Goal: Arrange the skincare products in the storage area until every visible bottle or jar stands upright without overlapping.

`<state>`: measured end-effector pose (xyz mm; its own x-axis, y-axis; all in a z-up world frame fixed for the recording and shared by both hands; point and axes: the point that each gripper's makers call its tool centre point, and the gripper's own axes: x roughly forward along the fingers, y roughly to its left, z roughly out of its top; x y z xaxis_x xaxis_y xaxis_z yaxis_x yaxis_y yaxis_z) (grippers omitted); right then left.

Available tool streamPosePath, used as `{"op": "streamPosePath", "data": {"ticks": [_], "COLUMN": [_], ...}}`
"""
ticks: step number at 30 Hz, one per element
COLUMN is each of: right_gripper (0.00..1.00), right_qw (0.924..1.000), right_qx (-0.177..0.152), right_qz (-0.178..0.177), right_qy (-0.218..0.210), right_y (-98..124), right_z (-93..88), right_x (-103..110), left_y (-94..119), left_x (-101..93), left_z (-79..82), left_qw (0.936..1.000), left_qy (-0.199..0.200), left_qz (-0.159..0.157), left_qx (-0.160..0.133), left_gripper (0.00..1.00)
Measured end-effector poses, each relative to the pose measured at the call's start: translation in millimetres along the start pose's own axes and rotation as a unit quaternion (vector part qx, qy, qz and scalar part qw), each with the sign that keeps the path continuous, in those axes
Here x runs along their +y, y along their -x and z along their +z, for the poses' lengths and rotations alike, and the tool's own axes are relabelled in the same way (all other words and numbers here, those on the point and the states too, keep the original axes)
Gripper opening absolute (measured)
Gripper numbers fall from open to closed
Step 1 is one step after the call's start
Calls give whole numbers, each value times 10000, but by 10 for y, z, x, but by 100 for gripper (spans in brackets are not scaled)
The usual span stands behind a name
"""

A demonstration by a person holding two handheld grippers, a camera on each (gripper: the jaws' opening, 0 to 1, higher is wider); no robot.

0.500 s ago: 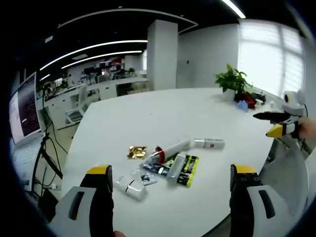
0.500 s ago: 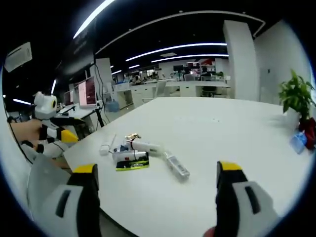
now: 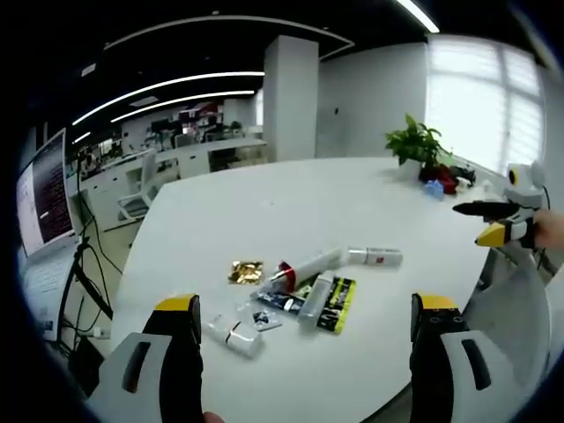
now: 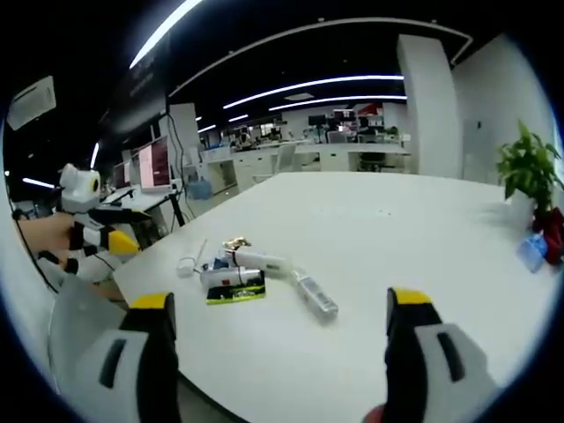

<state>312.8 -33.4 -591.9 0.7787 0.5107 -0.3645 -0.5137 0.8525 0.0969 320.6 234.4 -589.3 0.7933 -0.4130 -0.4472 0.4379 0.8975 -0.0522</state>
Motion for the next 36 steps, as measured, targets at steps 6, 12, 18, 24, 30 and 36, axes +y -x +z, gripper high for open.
{"op": "streamPosePath", "data": {"ticks": [6,12,18,24,30,36], "right_gripper": [100,100,100,100,100,100], "right_qw": [10000,10000,10000,9999,9998,9996], "right_qx": [16,52,65,113,207,286], "right_qz": [-13,-12,-17,-2,33,67], "right_qy": [-15,-32,-49,-46,-57,-56], "right_y": [1,-1,-15,-48,-90,-145], "right_z": [-7,-31,-36,-60,-107,-140], "right_x": [-8,-15,-25,-43,-60,-77], "left_y": [-2,-15,-29,-40,-48,-57], "left_x": [5,-1,-8,-11,-8,12], "left_z": [-2,-18,-19,-22,-31,-43], "left_qw": [10000,10000,10000,10000,10000,9999], "left_qy": [7,23,13,29,64,86], "left_qz": [14,-1,-18,-30,-34,-21], "left_qx": [3,25,40,50,58,71], "left_gripper": [97,97,97,97,97,97]}}
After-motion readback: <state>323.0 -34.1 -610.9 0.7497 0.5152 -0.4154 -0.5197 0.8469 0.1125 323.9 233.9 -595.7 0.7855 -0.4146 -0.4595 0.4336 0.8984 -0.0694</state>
